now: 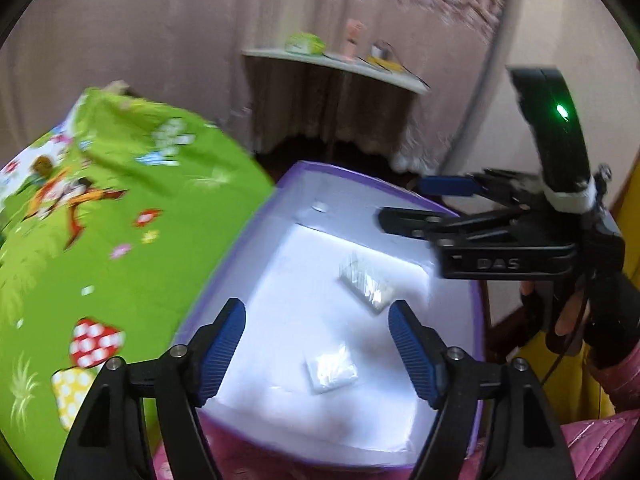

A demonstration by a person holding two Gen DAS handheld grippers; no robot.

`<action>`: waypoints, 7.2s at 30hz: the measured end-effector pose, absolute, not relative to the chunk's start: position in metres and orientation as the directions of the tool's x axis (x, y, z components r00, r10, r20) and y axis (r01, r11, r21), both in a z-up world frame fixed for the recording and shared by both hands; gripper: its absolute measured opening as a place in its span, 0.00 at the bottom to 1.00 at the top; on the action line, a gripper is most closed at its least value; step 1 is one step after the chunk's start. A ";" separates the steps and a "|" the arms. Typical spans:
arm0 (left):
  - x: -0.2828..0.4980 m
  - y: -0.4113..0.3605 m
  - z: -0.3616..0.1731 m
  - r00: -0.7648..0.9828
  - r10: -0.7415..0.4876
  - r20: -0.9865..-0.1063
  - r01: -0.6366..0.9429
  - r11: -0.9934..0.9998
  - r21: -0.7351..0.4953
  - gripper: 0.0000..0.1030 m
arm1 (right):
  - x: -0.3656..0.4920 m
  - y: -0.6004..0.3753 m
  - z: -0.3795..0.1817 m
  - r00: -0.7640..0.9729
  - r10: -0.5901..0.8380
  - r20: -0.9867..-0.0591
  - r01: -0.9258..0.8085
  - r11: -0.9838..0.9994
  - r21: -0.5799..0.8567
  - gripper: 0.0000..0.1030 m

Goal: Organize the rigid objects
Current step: 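Carry both boxes to the purple-rimmed storage box and open both tools inside it, then grasp the blue cube box with the right tool while the left tool approaches the white plastic holder, then grasp the white plastic holder with the left tool and lift it, then carry the blue cube and white holder into the storage box and release both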

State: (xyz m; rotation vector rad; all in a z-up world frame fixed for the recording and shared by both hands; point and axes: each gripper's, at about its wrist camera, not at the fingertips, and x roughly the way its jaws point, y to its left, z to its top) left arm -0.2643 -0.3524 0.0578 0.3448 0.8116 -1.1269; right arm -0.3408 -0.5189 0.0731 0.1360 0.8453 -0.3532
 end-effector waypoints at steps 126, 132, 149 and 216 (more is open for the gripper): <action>-0.138 -0.041 0.016 0.628 -0.086 -0.773 0.113 0.993 -0.018 0.62 | -0.142 -0.216 0.032 0.560 0.310 -0.768 -0.375 0.922 0.099 0.30; -0.153 -0.056 0.026 0.637 -0.091 -0.765 0.154 0.988 0.010 0.62 | -0.161 -0.220 0.041 0.571 0.317 -0.757 -0.394 0.915 0.086 0.30; -0.188 -0.119 0.054 0.660 -0.155 -0.735 0.308 0.948 0.077 0.62 | -0.216 -0.278 0.067 0.635 0.271 -0.723 -0.322 0.944 0.070 0.31; -0.313 -0.426 -0.009 0.107 -0.384 -0.917 0.971 0.239 0.013 0.64 | -0.344 -0.541 0.005 0.350 -0.291 -0.890 0.281 0.939 -0.196 0.48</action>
